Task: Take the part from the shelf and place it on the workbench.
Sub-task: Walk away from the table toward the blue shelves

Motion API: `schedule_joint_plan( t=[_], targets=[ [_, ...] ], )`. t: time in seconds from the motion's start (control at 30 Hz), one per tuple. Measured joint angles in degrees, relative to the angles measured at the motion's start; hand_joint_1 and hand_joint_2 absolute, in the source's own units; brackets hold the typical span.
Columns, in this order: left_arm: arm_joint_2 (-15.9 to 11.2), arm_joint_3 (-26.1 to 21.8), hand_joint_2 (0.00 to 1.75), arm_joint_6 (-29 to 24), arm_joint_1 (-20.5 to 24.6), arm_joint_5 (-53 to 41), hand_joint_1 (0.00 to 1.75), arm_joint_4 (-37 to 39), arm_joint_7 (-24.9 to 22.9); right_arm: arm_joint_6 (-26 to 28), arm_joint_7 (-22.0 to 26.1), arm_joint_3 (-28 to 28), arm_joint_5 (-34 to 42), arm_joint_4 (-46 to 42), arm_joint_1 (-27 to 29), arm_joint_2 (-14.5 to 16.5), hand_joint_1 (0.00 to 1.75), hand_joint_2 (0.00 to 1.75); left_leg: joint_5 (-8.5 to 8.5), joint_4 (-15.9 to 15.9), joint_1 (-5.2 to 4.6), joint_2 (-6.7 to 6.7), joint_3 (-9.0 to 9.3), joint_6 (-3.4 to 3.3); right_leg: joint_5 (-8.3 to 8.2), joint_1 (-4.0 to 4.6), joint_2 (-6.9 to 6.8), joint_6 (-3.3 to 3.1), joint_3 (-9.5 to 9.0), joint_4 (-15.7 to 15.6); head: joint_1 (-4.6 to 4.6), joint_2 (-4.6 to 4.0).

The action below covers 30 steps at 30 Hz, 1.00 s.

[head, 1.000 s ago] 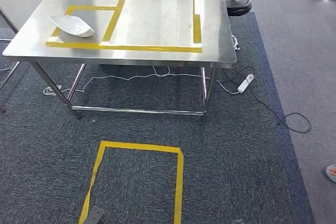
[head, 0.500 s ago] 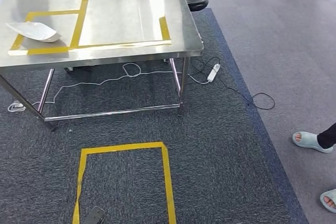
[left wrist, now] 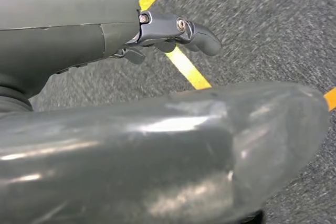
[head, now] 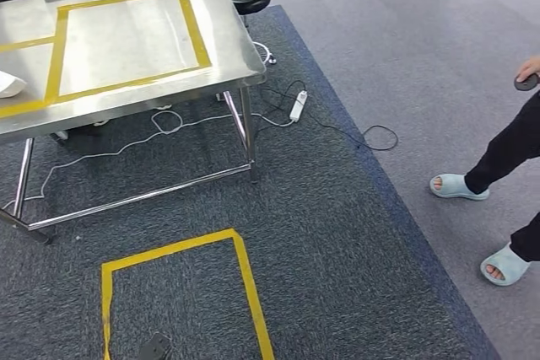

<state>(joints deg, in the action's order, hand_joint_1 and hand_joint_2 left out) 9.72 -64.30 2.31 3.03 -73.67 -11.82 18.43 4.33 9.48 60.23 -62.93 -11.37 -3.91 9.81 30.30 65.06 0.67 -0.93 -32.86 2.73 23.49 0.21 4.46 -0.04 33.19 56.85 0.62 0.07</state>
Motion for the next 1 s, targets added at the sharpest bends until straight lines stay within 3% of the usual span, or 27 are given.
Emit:
schedule_joint_plan(
  t=[0.03,0.1,0.17,0.2,0.27,0.33,0.4,0.43,0.47,0.53,0.6,0.63,0.7,0.77,0.83,0.9,0.93,1.0],
  targets=[
    [0.0,0.0,0.0,0.4,0.0,-0.1,0.0,0.0,-0.4,0.0,-0.1,0.0,-0.2,0.0,-0.1,0.0,0.0,0.0,-1.65,-3.9,0.31,-1.36,1.72,0.09,-0.02,0.02,0.82,0.32,0.27,0.4,-0.07,0.0],
    [0.1,0.0,0.0,1.3,0.1,-0.5,0.0,0.1,-1.4,0.0,-0.4,0.0,-0.6,0.0,-0.3,0.0,0.0,0.0,-2.68,-8.1,0.62,-3.41,3.33,-0.29,-0.2,0.0,2.25,1.08,1.18,1.0,-0.16,0.0],
    [0.0,0.0,0.0,1.6,0.2,-0.5,0.0,0.1,-1.9,-0.1,-0.7,0.0,-0.8,0.0,-0.1,0.0,0.0,0.0,-2.56,-8.4,0.5,-2.88,3.21,-1.26,-0.62,-0.21,3.52,1.87,2.05,1.1,-0.21,0.0],
    [-0.1,0.0,0.0,1.6,0.3,-0.5,0.0,0.1,-1.9,-0.2,-0.7,0.0,-0.8,0.0,0.2,0.0,0.0,0.0,-2.71,-8.5,0.5,-2.2,3.19,-1.66,-0.59,-0.25,3.37,2.16,2.34,1.2,-0.24,0.0],
    [-0.3,0.0,0.0,1.2,0.4,-0.4,0.0,0.1,-2.0,-0.3,-0.6,0.0,-0.9,0.0,0.4,0.0,0.0,0.0,-3.01,-8.7,0.56,-0.79,3.18,-2.35,1.23,-0.16,0.71,2.67,3.77,3.9,0.11,0.0],
    [-0.5,0.0,0.0,1.2,0.2,-0.7,0.0,0.1,-2.5,-0.4,-0.5,0.0,-1.1,0.0,0.1,0.0,0.0,0.0,-3.03,-8.7,0.36,0.89,3.15,-2.72,5.15,-0.2,-2.69,3.14,6.86,11.1,0.43,0.0],
    [-0.7,0.0,0.0,1.3,0.1,-1.2,0.0,0.1,-3.2,-0.5,-0.4,0.0,-1.3,0.0,-0.1,0.0,0.0,0.0,-2.97,-8.7,0.19,2.75,3.13,-2.84,7.48,-0.45,-3.88,3.43,9.21,17.0,0.46,0.0],
    [-0.8,0.0,0.0,1.3,0.1,-1.4,0.0,0.1,-3.4,-0.5,-0.4,0.0,-1.3,0.0,-0.1,0.0,0.0,0.0,-2.93,-8.7,0.17,3.53,3.15,-2.82,7.15,-0.52,-4.17,3.48,8.96,17.2,0.47,0.0],
    [-0.8,0.0,0.0,1.3,0.1,-1.5,0.0,0.1,-3.7,-0.6,-0.4,0.0,-1.4,0.0,0.0,0.0,0.0,0.0,-2.88,-8.7,0.17,4.23,3.22,-2.74,5.88,-0.57,-4.56,3.46,7.51,15.0,0.48,0.0],
    [-0.7,0.0,0.0,1.4,0.2,-1.3,0.0,0.1,-5.0,-0.6,-0.5,0.0,-1.6,0.0,-0.1,0.0,0.0,0.0,-2.64,-8.6,0.05,5.5,3.49,-2.37,2.93,-0.37,-6.71,3.2,2.88,7.2,0.5,0.0],
    [-0.5,-0.3,0.0,2.4,0.4,0.3,0.0,0.1,-7.3,-0.9,-0.8,-0.1,-2.1,0.0,-0.4,0.0,0.0,0.0,-2.39,-8.6,-0.25,6.62,3.7,-1.75,1.77,-0.05,-8.27,2.45,0.2,2.4,0.36,-0.01],
    [-0.4,-0.6,0.0,3.1,0.5,1.4,0.0,0.1,-8.1,-1.0,-0.9,-0.2,-2.3,0.0,-0.4,0.0,0.0,0.0,-2.36,-8.6,-0.38,7.12,3.74,-1.43,1.91,0.14,-8.22,2.01,0.15,1.9,0.3,-0.01],
    [-0.1,-1.4,0.0,4.2,0.8,3.0,0.0,0.1,-8.4,-1.1,-0.7,-0.2,-2.4,0.0,-0.3,0.0,0.0,0.0,-2.23,-8.6,-0.24,7.64,3.86,-0.76,1.65,0.13,-6.88,1.17,0.48,1.8,0.26,-0.01],
    [0.1,-2.2,0.0,4.6,0.9,3.9,0.0,0.1,-8.4,-1.1,-0.5,-0.2,-2.3,0.0,-0.2,0.0,0.0,0.0,-0.51,-6.5,-0.01,5.3,2.97,-0.18,1.27,-0.06,-5.56,0.41,0.59,1.5,0.1,0.0],
    [0.3,-2.8,0.0,4.6,0.8,4.2,0.0,0.1,-8.4,-1.0,-0.4,-0.2,-2.3,0.0,-0.3,0.0,0.0,0.0,3.1,0.0,0.07,2.23,-0.17,0.01,1.0,-0.19,-4.13,-0.07,0.73,1.3,-0.15,-0.01],
    [0.3,-3.3,0.0,4.5,0.5,4.4,0.0,0.1,-8.4,-0.9,-0.4,-0.2,-2.3,0.0,-0.4,0.0,0.0,0.0,5.22,6.7,0.02,1.35,-3.71,0.03,0.9,-0.18,-2.45,-0.26,0.86,1.3,-0.24,-0.01],
    [0.4,-3.5,0.0,4.4,0.5,4.6,0.0,0.1,-8.4,-0.9,-0.4,-0.2,-2.3,0.0,-0.3,0.0,0.0,0.0,4.69,7.5,0.01,1.2,-4.43,0.01,0.86,-0.18,-1.56,-0.25,0.87,1.3,-0.23,-0.01],
    [0.4,-4.1,0.0,4.4,0.5,5.7,0.0,0.1,-8.5,-0.8,-0.4,-0.2,-2.3,0.0,-0.2,0.0,0.0,0.0,0.86,3.1,0.12,0.56,-2.85,-0.11,0.73,-0.25,0.22,-0.03,0.85,1.4,-0.24,-0.01]
  ],
)
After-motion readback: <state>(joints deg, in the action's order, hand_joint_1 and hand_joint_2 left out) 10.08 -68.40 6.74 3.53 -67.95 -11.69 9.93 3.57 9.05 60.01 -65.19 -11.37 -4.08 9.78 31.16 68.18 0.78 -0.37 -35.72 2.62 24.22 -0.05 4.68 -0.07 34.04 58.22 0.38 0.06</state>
